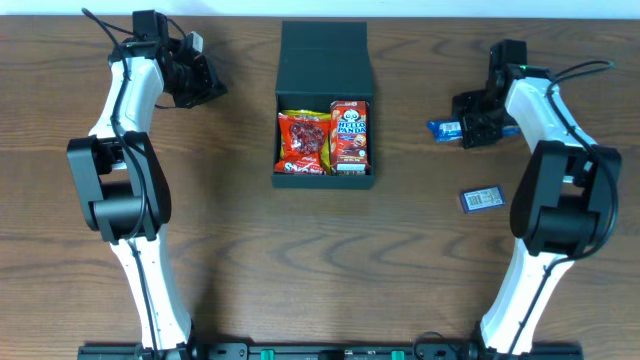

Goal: Pack container
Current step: 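Grasp the blue snack bar packet with the right gripper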

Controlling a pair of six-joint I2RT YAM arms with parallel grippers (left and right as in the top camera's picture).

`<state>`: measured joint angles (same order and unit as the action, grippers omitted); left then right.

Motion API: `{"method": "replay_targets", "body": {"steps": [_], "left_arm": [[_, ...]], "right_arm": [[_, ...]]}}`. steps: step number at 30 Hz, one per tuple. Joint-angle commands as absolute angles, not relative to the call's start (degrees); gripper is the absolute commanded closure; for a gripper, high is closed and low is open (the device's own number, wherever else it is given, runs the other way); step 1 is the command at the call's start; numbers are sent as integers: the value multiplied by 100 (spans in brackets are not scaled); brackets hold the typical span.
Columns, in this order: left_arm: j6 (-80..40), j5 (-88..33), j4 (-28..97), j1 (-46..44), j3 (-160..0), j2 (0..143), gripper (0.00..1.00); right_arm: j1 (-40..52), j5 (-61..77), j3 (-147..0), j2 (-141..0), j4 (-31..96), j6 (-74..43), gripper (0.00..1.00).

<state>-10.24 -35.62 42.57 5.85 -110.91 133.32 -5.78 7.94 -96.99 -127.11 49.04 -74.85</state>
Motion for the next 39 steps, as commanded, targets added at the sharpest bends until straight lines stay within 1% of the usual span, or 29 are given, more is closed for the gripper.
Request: {"method": "replay_targets", "body": {"steps": [1,4,9,14,22,26,31,34,39], "left_arm": [[-899,-3540,4259,580,-11080,13102,94],[-899,-3540,4259,580,-11080,13102,94],[-899,-3540,4259,580,-11080,13102,94],[-902,-3542,4261,580,-11080,13102,94],[-902,-3542,4261,580,-11080,13102,94],[-902,-3542,4261,580,-11080,13102,94],[-902,-3542,4261,580,-11080,13102,94],[-902,-3540,4259,580,-11080,13102,94],[-904,-3540,4257,580,-11080,13102,94]], "right_arm": [[-620,687,-9675,-12755,4921,-7583,33],[-685,644,-9675,-12772,4945,-7581,34],[-790,646,-9675,-12840,4960,-7570,40],[-808,867,-9675,-12982,4989,-7450,43],[-819,974,-9695,-12988,4993,-7129,59],[-834,1107,-9863,-12986,5054,-6818,61],[-829,1098,-10663,-12986,5380,-6184,62],[-792,1098,-11303,-12986,5588,-5754,64],[-545,1380,-12357,-12986,5916,-4849,66]]}}
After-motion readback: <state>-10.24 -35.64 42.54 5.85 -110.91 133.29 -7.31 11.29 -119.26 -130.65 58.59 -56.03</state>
